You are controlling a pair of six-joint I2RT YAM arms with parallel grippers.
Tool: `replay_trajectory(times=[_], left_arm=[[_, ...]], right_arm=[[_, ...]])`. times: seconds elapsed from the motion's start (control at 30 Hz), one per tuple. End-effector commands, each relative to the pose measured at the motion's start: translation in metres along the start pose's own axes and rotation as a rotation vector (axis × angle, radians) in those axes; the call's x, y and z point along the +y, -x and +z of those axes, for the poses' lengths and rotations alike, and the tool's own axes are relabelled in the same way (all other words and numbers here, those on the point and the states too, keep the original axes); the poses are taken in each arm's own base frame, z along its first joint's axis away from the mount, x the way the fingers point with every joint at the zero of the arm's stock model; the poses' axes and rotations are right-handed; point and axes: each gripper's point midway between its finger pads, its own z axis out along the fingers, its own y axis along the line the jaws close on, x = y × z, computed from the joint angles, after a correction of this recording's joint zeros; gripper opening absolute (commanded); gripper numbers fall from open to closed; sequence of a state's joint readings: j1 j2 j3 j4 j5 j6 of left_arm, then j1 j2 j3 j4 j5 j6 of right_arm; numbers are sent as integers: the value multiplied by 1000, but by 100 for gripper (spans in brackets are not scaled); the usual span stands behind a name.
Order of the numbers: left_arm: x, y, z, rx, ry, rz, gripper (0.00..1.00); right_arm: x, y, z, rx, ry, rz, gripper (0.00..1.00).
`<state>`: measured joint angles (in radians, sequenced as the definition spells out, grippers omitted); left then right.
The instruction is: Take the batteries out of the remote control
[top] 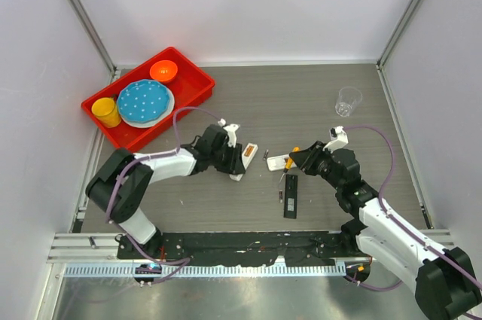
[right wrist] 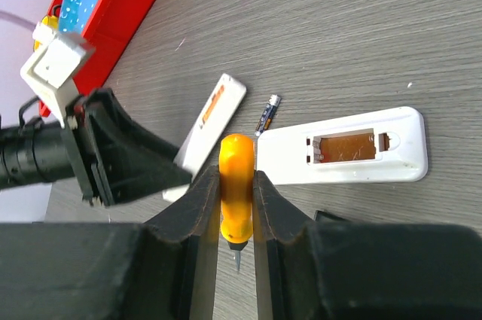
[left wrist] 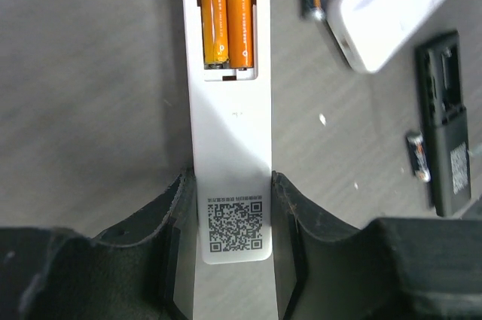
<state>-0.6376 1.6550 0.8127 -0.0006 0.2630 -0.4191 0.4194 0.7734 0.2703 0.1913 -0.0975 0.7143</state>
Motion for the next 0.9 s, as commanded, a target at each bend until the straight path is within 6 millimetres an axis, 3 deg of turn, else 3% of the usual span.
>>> replay_trajectory(times=[0.0,0.23,0.4,0.6,0.87], left_arm=[[-6,-76,-7,171,54,-59,11],[-10,-116,-21,225,151,-10,10],[-24,-135,-29,254,183,77,10],[-35,-137,-28,242,248,233,10],[-70,-129,-26,163,189,412,13]], right_arm=[[18,14,-2,-33,55,11,1],[17,16,-5,-38,47,3,1],[15,17,-5,-44,34,0,1],[15,16,-4,-39,33,-2,1],[12,17,-5,-45,22,-10,1]])
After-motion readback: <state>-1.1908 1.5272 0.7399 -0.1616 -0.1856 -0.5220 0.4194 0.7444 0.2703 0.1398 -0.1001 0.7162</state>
